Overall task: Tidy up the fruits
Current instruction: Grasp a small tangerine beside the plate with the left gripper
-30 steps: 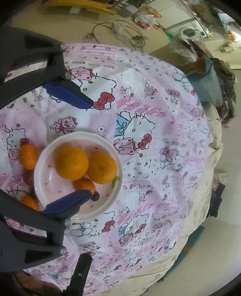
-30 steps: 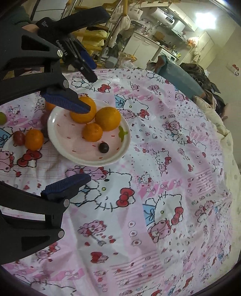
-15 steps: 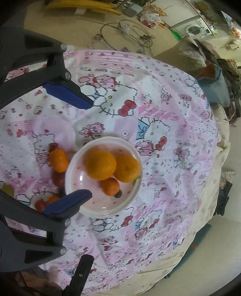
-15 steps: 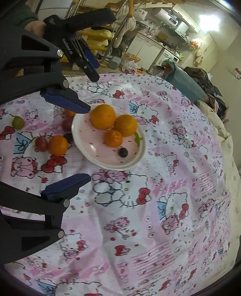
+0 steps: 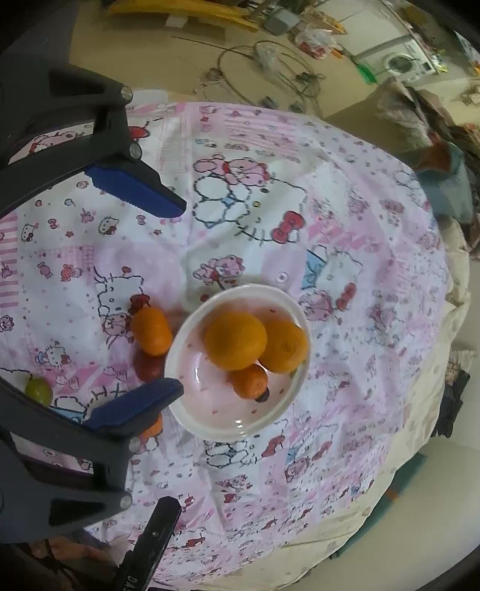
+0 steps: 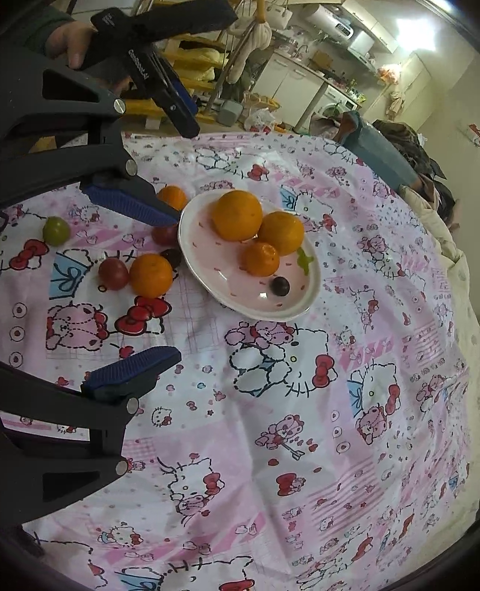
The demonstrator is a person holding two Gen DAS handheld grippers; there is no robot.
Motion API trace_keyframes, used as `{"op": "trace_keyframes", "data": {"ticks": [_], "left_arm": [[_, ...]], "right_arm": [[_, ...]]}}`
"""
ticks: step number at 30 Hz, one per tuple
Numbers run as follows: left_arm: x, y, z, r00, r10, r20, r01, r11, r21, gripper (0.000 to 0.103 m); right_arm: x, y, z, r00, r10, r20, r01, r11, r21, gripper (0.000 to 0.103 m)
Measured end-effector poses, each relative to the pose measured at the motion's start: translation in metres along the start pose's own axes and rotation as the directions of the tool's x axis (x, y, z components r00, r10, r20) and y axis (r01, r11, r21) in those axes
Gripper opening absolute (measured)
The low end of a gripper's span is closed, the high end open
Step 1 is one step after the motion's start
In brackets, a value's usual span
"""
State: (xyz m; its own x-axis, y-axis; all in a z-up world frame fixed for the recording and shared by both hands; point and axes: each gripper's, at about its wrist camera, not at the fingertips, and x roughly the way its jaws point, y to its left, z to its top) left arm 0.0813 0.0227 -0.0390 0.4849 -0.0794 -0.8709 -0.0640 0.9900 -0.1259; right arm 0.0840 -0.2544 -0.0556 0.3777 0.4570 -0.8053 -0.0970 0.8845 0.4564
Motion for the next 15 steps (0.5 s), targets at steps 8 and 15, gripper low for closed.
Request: {"op": "trace_keyframes", "data": {"ticks": [8, 15], "left_arm": [[0.038, 0.002, -0.015, 0.989, -0.001, -0.148, 0.000, 1.000, -0.003, 0.086], [0.068, -0.013, -0.019, 0.973, -0.064, -0.222, 0.060, 0.998, -0.025, 0.071]], "right_arm": [[0.008, 0.001, 0.001, 1.000, 0.005, -0.018, -0.005, 1.000, 0.007, 0.070], [0.011, -0.007, 0.003, 1.000, 0.003, -0.025, -0.002, 0.999, 0.041, 0.070]]}}
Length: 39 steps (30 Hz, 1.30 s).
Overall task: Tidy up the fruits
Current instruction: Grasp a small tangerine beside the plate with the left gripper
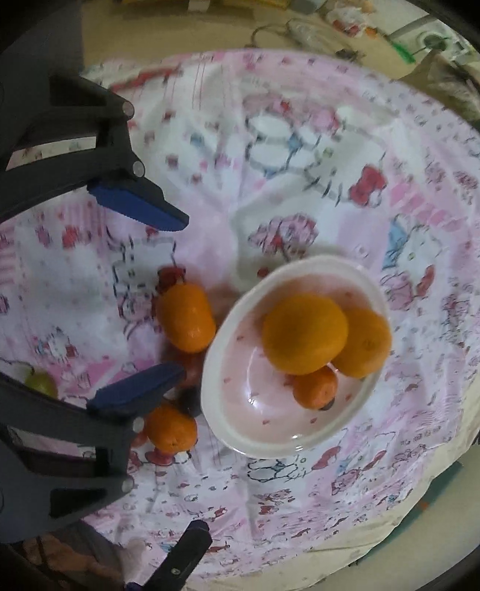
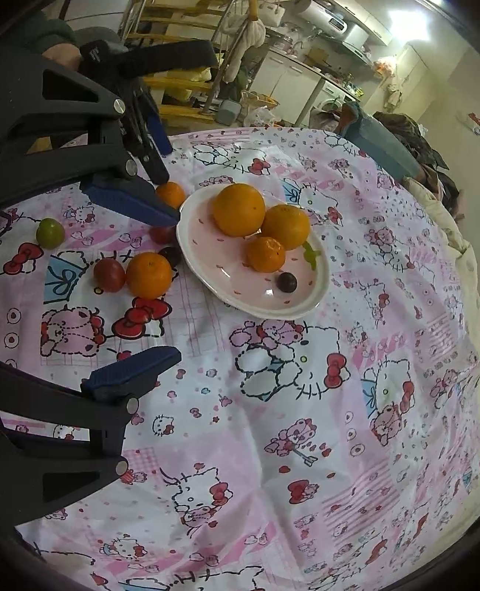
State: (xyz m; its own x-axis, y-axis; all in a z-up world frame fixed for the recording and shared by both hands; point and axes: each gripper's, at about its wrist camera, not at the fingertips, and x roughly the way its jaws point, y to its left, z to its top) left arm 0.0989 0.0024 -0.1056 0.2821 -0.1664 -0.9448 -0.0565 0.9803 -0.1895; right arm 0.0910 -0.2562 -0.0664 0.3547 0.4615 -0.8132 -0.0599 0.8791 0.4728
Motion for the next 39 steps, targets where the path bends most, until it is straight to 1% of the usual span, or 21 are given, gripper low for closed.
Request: {"op": "trace_keyframes", "data": {"ticks": [4, 5, 8, 9, 11, 12, 17, 22, 26, 28, 35, 39], "left_arm": [[0.015, -0.006, 0.002, 0.999, -0.023, -0.044, 0.022, 1.000, -0.006, 0.066], [0.017, -0.006, 0.004, 0.998, -0.030, -0.047, 0.029, 0.999, -0.013, 0.062], [0.022, -0.004, 0.008, 0.998, -0.033, -0.046, 0.031, 0.999, -0.034, 0.059], [0.023, -0.003, 0.009, 0.998, -0.044, -0.045, 0.042, 0.998, -0.044, 0.056], [0.024, -0.002, 0.011, 0.996, -0.072, -0.058, 0.068, 0.996, -0.062, 0.045], [0.023, -0.003, 0.011, 0.997, -0.060, -0.058, 0.056, 0.996, -0.062, 0.041], [0.018, -0.002, 0.010, 0.996, -0.055, -0.065, 0.051, 0.997, -0.055, 0.038], [-0.001, -0.012, 0.004, 1.000, -0.020, -0.016, 0.020, 1.000, -0.002, 0.038], [-0.020, -0.016, -0.002, 0.999, 0.003, 0.040, -0.004, 1.000, 0.018, 0.038], [-0.030, -0.018, -0.004, 0.998, 0.002, 0.067, -0.004, 1.000, 0.027, 0.038], [-0.061, -0.023, -0.007, 0.989, -0.026, 0.148, 0.018, 0.999, 0.051, 0.038], [-0.075, -0.019, -0.007, 0.980, -0.002, 0.198, -0.007, 0.999, 0.044, 0.038]], "right_arm": [[0.001, -0.002, 0.001, 1.000, -0.008, -0.003, 0.008, 1.000, 0.003, 0.070], [0.001, -0.002, 0.002, 1.000, -0.008, -0.003, 0.008, 1.000, 0.004, 0.070], [0.000, -0.003, 0.002, 1.000, 0.001, -0.004, -0.001, 1.000, 0.007, 0.070], [0.000, -0.003, 0.002, 1.000, 0.002, -0.004, -0.002, 1.000, 0.005, 0.070], [0.000, -0.001, 0.002, 1.000, 0.001, -0.003, -0.001, 1.000, -0.003, 0.070], [0.001, -0.001, 0.002, 1.000, 0.001, -0.003, -0.001, 1.000, -0.004, 0.070], [0.002, 0.000, 0.002, 1.000, -0.002, -0.004, 0.002, 1.000, -0.006, 0.070], [0.005, 0.001, 0.001, 1.000, -0.013, -0.012, 0.013, 1.000, -0.010, 0.070], [0.009, 0.000, 0.000, 0.999, -0.028, -0.022, 0.028, 1.000, -0.014, 0.070], [0.010, 0.000, -0.001, 0.999, -0.038, -0.028, 0.037, 0.999, -0.016, 0.070], [0.016, -0.001, -0.007, 0.997, -0.067, -0.047, 0.066, 0.998, -0.023, 0.070], [0.020, 0.003, -0.012, 0.995, -0.060, -0.074, 0.057, 0.997, -0.043, 0.070]]}}
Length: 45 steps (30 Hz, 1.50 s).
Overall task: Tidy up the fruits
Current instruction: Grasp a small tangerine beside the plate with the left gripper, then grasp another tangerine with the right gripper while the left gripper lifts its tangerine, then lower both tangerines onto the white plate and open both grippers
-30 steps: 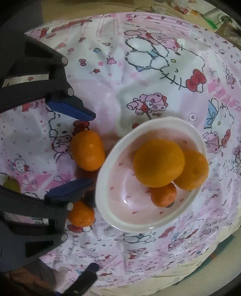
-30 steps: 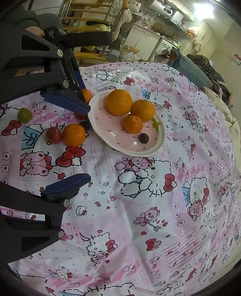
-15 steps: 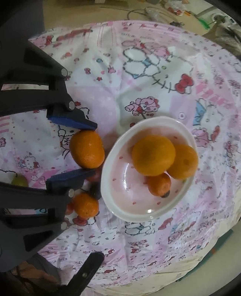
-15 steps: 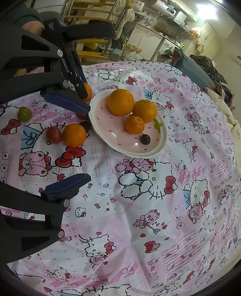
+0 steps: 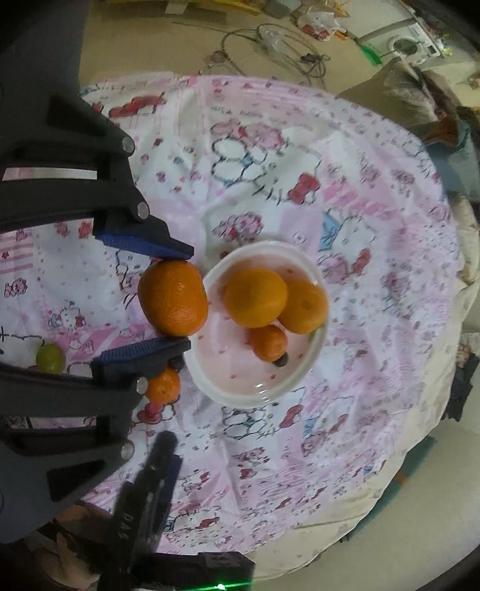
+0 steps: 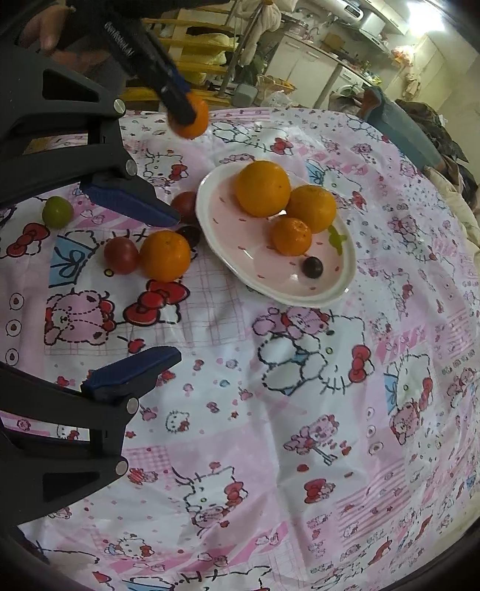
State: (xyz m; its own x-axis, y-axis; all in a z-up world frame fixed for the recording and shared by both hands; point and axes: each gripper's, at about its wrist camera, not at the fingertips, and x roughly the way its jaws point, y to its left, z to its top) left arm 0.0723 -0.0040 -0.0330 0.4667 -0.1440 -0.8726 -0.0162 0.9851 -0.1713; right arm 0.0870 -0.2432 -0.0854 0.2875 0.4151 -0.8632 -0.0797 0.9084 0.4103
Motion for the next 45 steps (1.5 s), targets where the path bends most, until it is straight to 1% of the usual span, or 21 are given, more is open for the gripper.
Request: {"op": "trace_keyframes", "data": {"ticks": [5, 7, 9, 12, 17, 19, 21, 23, 27, 33, 39, 45], "left_arm": [[-0.007, 0.009, 0.003, 1.000, -0.006, 0.015, 0.007, 0.999, -0.036, 0.038], [-0.010, 0.014, 0.005, 1.000, -0.009, 0.023, 0.010, 0.999, -0.053, 0.038], [-0.011, 0.018, 0.006, 1.000, -0.020, 0.023, 0.022, 0.997, -0.069, 0.038], [-0.012, 0.021, 0.008, 0.999, -0.026, 0.025, 0.028, 0.996, -0.086, 0.038], [-0.012, 0.024, 0.009, 0.999, -0.029, 0.022, 0.031, 0.995, -0.099, 0.038], [-0.012, 0.026, 0.009, 0.999, -0.033, 0.022, 0.035, 0.994, -0.103, 0.038], [-0.012, 0.026, 0.008, 0.999, -0.032, 0.022, 0.034, 0.994, -0.102, 0.038], [-0.012, 0.026, 0.008, 0.999, -0.031, 0.022, 0.033, 0.994, -0.103, 0.038], [-0.011, 0.026, 0.008, 0.999, -0.029, 0.019, 0.031, 0.995, -0.100, 0.038], [-0.006, 0.024, 0.007, 1.000, -0.006, 0.014, 0.007, 0.996, -0.086, 0.038], [-0.002, 0.027, 0.005, 1.000, 0.015, 0.009, -0.014, 0.996, -0.087, 0.038], [-0.008, 0.030, 0.011, 0.999, 0.013, 0.038, -0.010, 0.996, -0.086, 0.038]], "right_arm": [[0.017, 0.011, 0.000, 0.997, -0.011, -0.070, 0.008, 0.999, -0.053, 0.070], [0.023, 0.019, 0.000, 0.996, -0.013, -0.085, 0.006, 0.997, -0.083, 0.069], [0.028, 0.029, 0.002, 0.995, -0.036, -0.092, 0.024, 0.991, -0.128, 0.069], [0.042, 0.038, 0.004, 0.991, -0.066, -0.116, 0.046, 0.985, -0.167, 0.069], [0.069, 0.042, 0.001, 0.978, -0.107, -0.180, 0.071, 0.978, -0.195, 0.057], [0.073, 0.043, 0.000, 0.976, -0.124, -0.180, 0.086, 0.975, -0.205, 0.051], [0.073, 0.041, 0.000, 0.977, -0.114, -0.178, 0.079, 0.978, -0.194, 0.050], [0.071, 0.042, 0.001, 0.978, -0.106, -0.179, 0.071, 0.979, -0.191, 0.045], [0.069, 0.045, 0.000, 0.980, -0.107, -0.168, 0.071, 0.976, -0.207, 0.044], [0.048, 0.045, 0.000, 0.989, -0.083, -0.124, 0.057, 0.978, -0.199, 0.044], [0.013, 0.039, 0.005, 0.997, -0.041, -0.063, 0.030, 0.985, -0.170, 0.044], [-0.034, 0.027, 0.019, 0.999, 0.020, 0.044, -0.013, 0.990, -0.142, 0.044]]}}
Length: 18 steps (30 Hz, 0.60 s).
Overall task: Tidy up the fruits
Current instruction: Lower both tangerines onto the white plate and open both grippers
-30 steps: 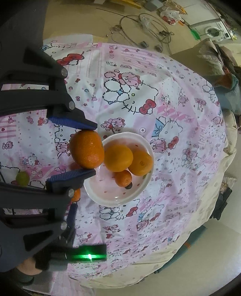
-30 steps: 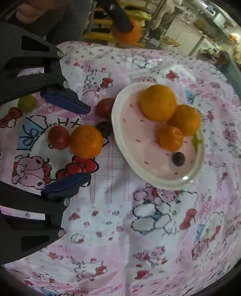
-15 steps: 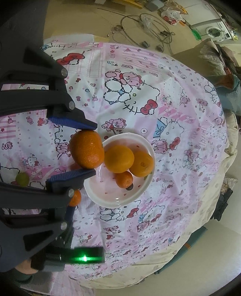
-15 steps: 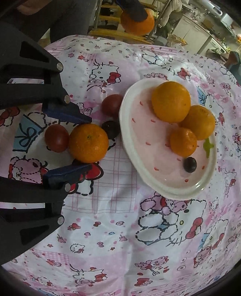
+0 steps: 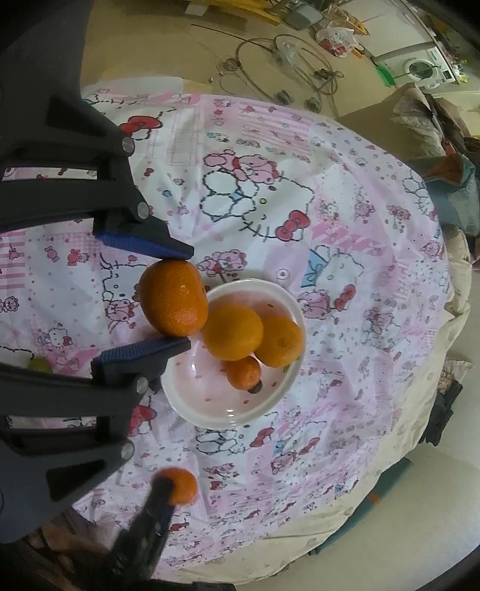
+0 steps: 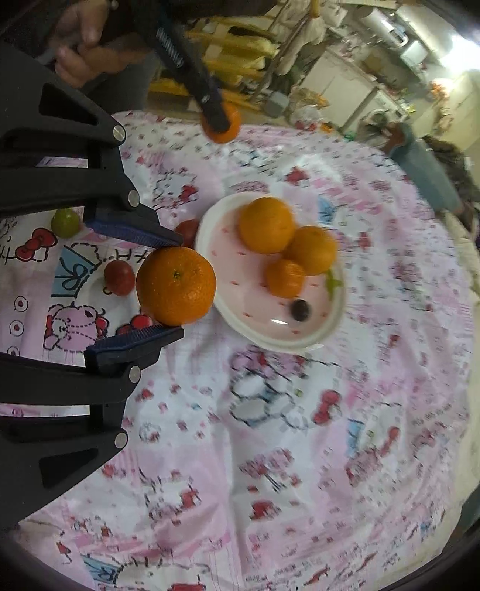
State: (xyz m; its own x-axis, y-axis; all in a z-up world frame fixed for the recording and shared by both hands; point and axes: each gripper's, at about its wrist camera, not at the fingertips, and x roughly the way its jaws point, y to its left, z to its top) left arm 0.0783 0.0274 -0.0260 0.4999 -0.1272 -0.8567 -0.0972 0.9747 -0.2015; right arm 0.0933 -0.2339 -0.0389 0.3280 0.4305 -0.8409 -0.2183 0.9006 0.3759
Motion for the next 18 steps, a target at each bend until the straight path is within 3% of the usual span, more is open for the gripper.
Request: {"op": "trace_keyframes", "data": {"ticks": [7, 14, 18], "left_arm": [[-0.002, 0.001, 0.035, 0.999, 0.000, 0.038, 0.000, 1.000, -0.003, 0.038], [0.041, 0.008, 0.076, 0.998, -0.055, -0.009, 0.055, 0.997, -0.060, 0.038], [0.074, 0.013, 0.086, 0.997, -0.035, -0.068, 0.029, 0.996, -0.083, 0.038]], "right_arm": [[-0.025, -0.006, 0.033, 0.994, 0.052, 0.098, -0.052, 0.999, 0.002, 0.044], [-0.007, -0.011, 0.070, 0.993, 0.065, 0.098, -0.064, 0.998, -0.015, 0.044], [0.016, -0.020, 0.084, 0.996, 0.058, 0.073, -0.057, 0.998, -0.018, 0.044]]}}
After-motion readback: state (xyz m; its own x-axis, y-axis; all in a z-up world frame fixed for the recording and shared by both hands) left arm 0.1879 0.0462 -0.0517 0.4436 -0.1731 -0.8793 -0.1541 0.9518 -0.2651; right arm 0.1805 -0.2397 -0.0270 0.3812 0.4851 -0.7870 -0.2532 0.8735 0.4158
